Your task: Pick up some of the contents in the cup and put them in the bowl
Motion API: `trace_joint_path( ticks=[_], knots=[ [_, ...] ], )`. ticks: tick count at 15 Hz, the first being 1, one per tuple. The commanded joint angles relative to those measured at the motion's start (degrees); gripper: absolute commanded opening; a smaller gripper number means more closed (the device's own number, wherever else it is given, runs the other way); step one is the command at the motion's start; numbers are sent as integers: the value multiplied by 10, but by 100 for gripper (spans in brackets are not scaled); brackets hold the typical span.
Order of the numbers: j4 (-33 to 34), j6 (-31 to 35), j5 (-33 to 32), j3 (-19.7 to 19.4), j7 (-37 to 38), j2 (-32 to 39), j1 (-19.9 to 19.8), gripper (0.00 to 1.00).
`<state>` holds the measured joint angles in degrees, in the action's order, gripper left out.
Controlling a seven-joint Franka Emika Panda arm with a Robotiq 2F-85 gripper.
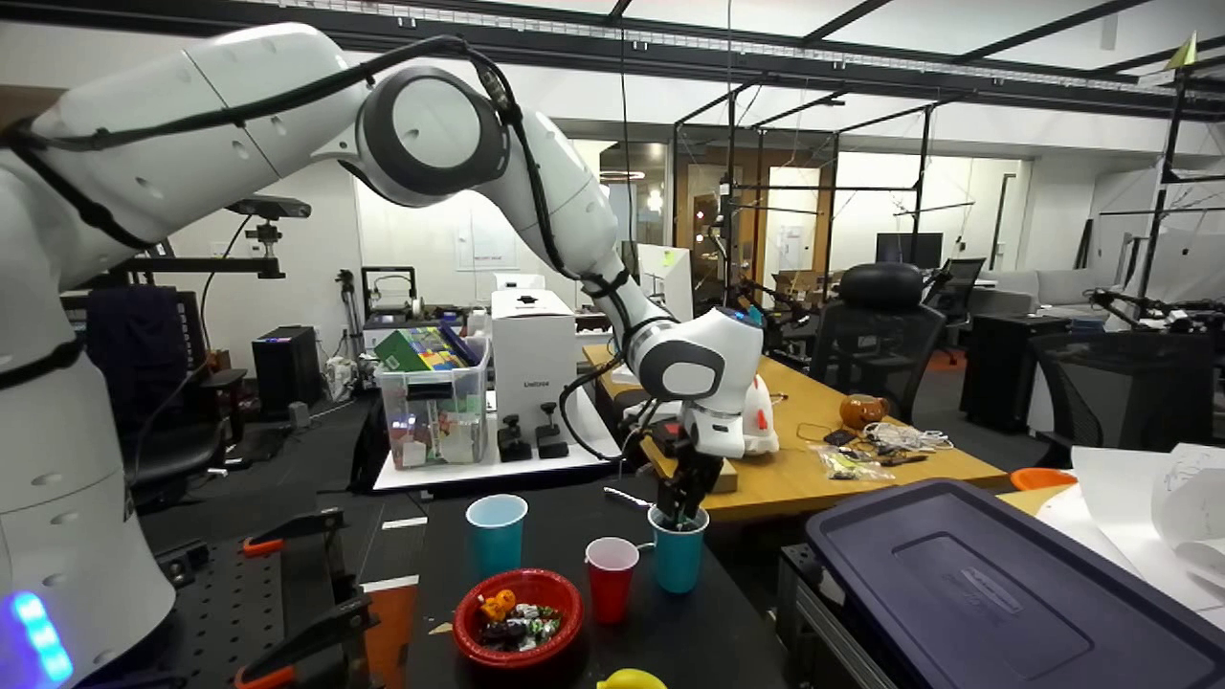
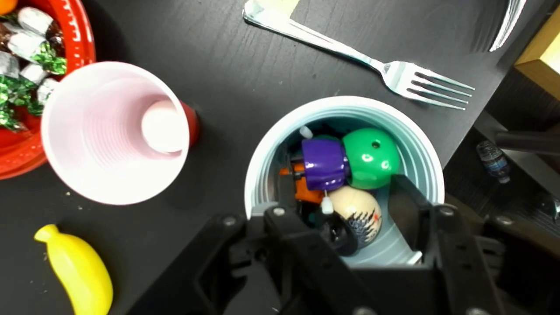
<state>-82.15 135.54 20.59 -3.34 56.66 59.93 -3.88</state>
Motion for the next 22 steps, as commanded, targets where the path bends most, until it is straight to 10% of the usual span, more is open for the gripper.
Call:
trace_joint_path(
  ticks=[1, 10, 17, 22],
  knots=[
    [17, -21, -13, -11, 8, 5, 8, 58],
    [23, -21, -43, -24, 9, 12, 21, 56],
    [33, -19, -54, -23, 6, 13, 25, 2],
    [31, -13, -53, -20, -2, 9, 24, 5]
  ],
)
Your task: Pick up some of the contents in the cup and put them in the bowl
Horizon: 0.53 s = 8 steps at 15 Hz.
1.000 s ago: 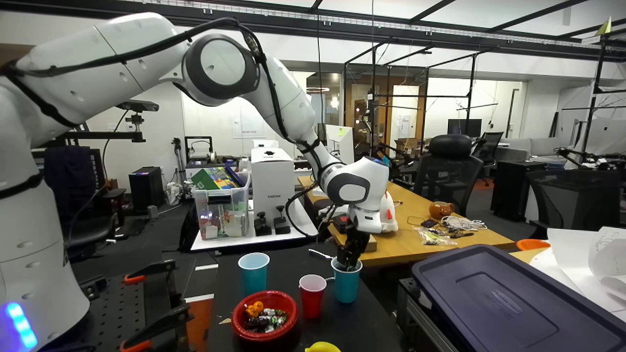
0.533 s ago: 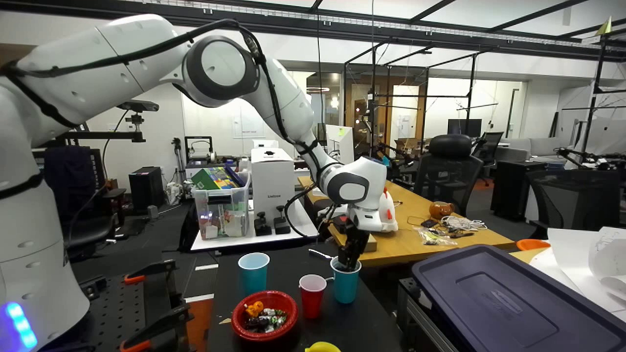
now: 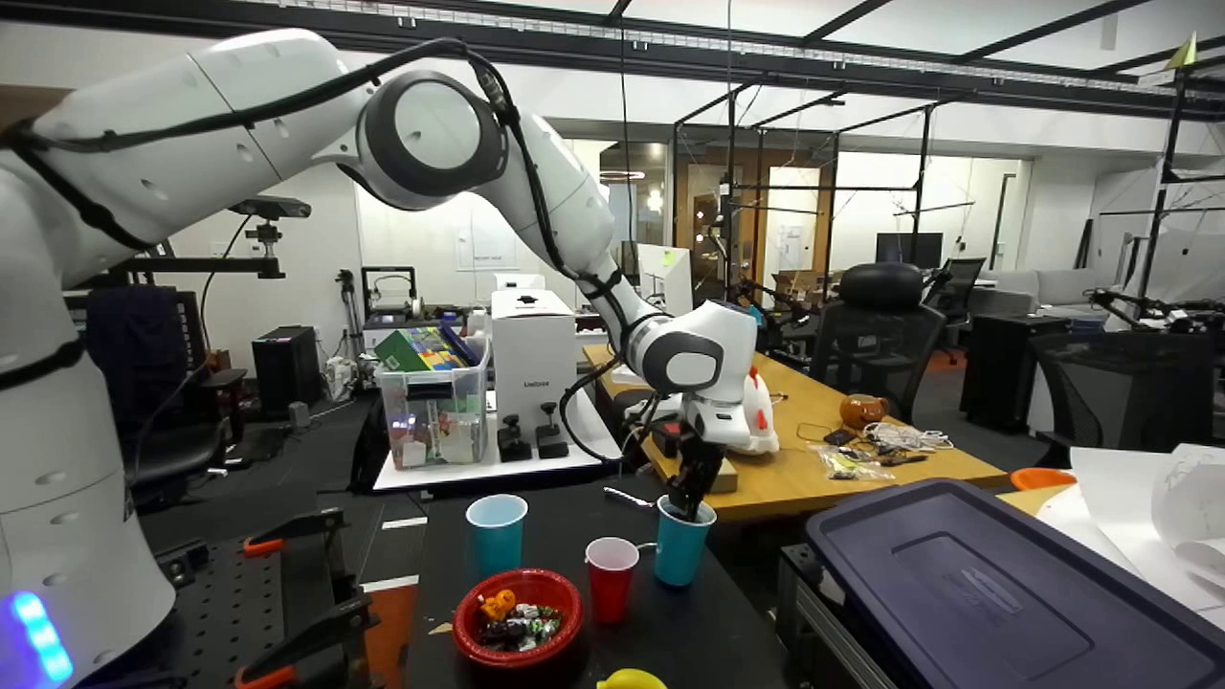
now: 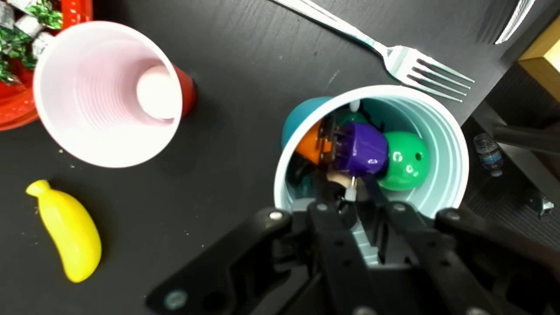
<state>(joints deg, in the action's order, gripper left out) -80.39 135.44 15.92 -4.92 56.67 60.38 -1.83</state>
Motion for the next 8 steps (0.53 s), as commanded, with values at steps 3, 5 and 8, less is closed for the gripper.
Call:
trace_joint_path(
  ticks=[3, 5, 8],
  knots=[
    [-5, 4, -8, 3, -30, -11, 4, 5],
    [-35, 32, -13, 4, -65, -34, 12, 5],
    [-73, 62, -26, 3, -122, -64, 26, 5]
  ],
)
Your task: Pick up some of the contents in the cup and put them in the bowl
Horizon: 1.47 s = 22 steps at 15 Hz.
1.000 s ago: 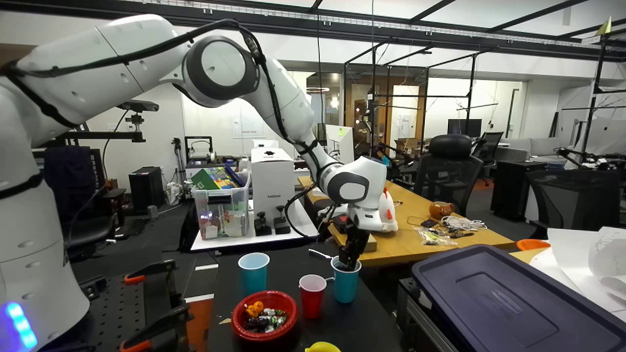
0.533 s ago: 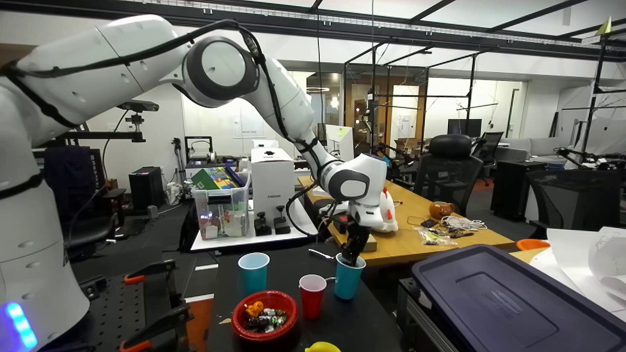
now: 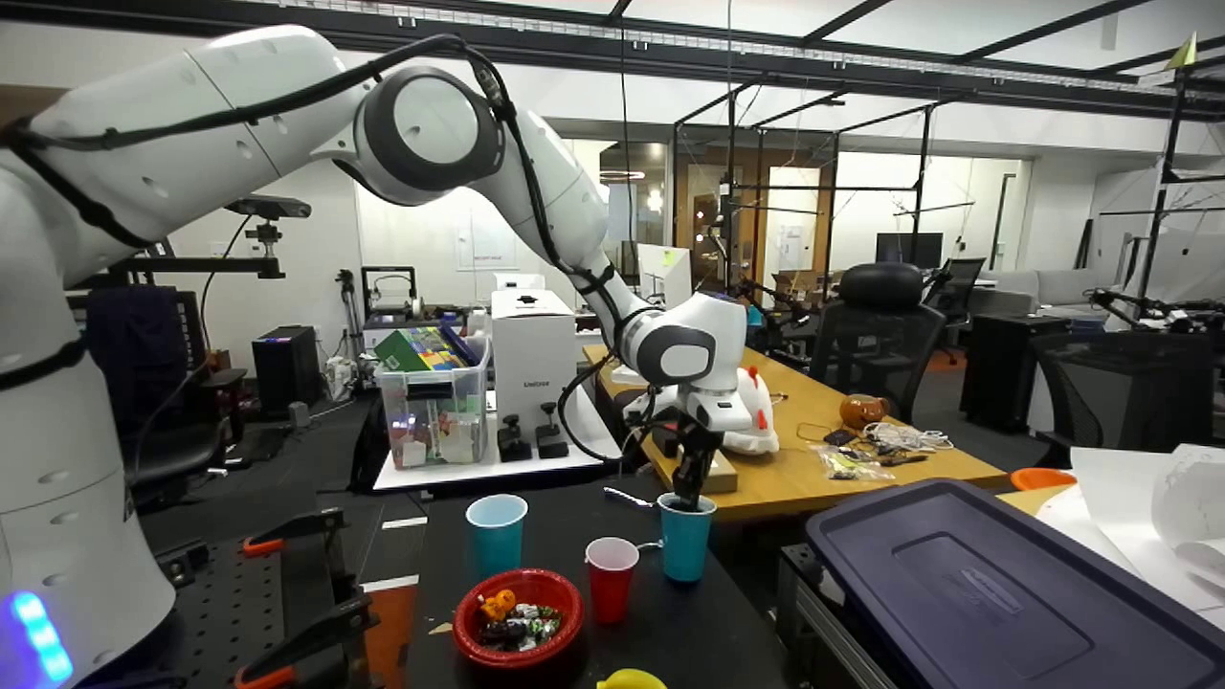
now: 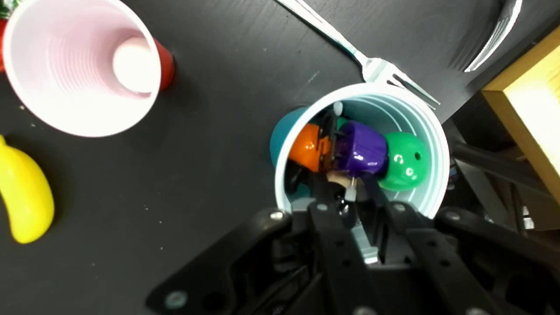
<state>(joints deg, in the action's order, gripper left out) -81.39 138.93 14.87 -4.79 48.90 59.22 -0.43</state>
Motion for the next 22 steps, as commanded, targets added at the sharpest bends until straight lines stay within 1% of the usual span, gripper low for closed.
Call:
trace_joint_path(
  ticks=[1, 5, 10, 17, 22],
  knots=[
    [-75, 32, -22, 2, -60, -61, 17, 5],
    [-123, 50, -18, 12, -129, -100, 23, 5],
    [-174, 53, -15, 9, -176, -143, 29, 5],
    [-215, 76, -10, 2, -186, -189, 29, 5],
    [-248, 100, -9, 5, -194, -242, 26, 5]
  ],
)
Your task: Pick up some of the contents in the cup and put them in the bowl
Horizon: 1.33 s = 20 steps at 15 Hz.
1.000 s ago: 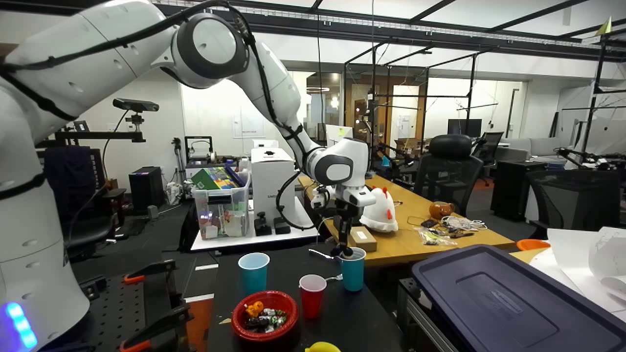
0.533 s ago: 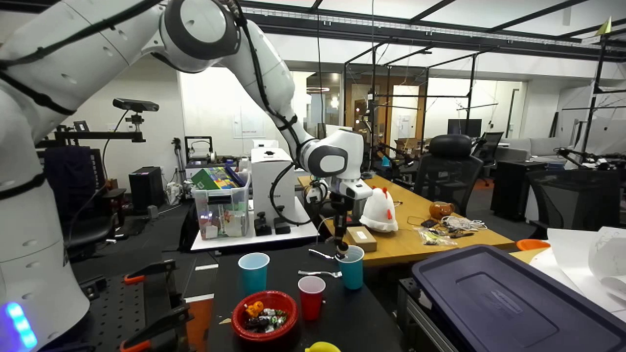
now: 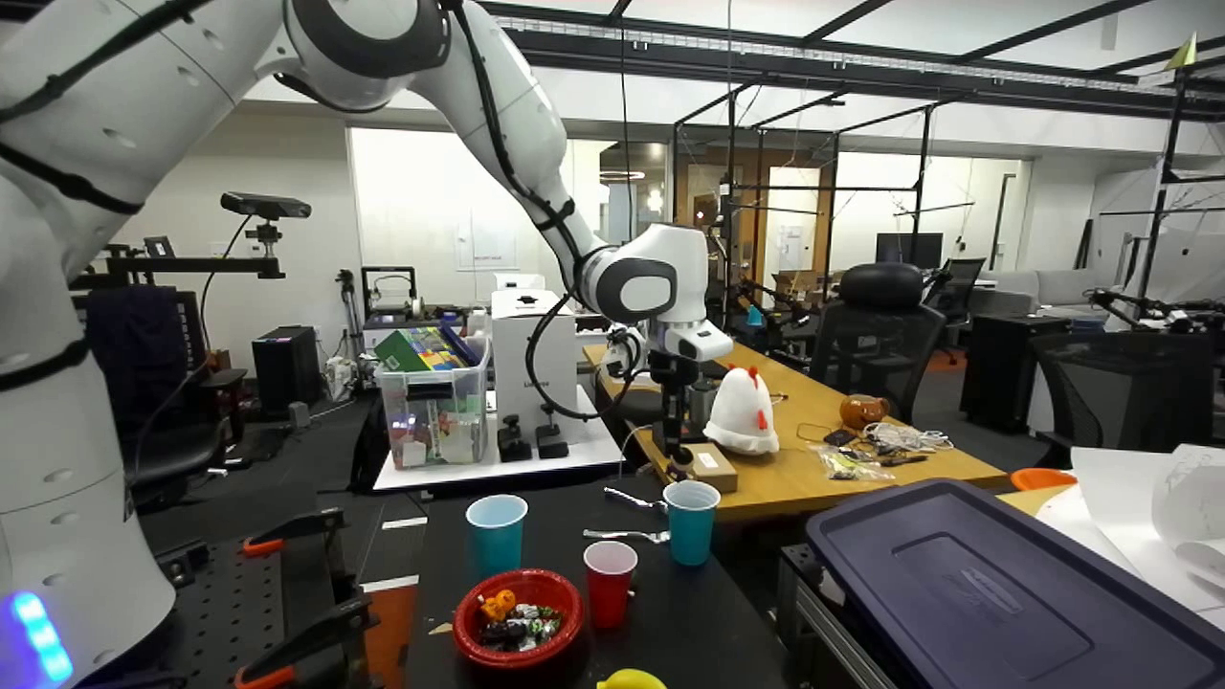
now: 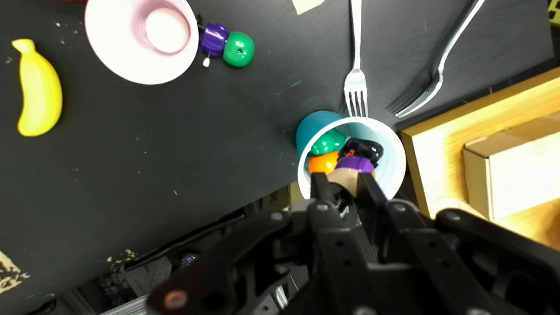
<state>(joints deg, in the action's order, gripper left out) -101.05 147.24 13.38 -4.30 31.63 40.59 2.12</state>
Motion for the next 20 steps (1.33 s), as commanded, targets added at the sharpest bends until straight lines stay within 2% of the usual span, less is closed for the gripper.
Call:
trace_joint_path(
  ticks=[1, 9, 20],
  knots=[
    [-57, 13, 3, -1, -23, -66, 1, 5],
    [-130, -32, 14, 21, -88, -140, -16, 5],
    [-304, -65, 43, 11, -87, -210, -36, 5]
  ],
)
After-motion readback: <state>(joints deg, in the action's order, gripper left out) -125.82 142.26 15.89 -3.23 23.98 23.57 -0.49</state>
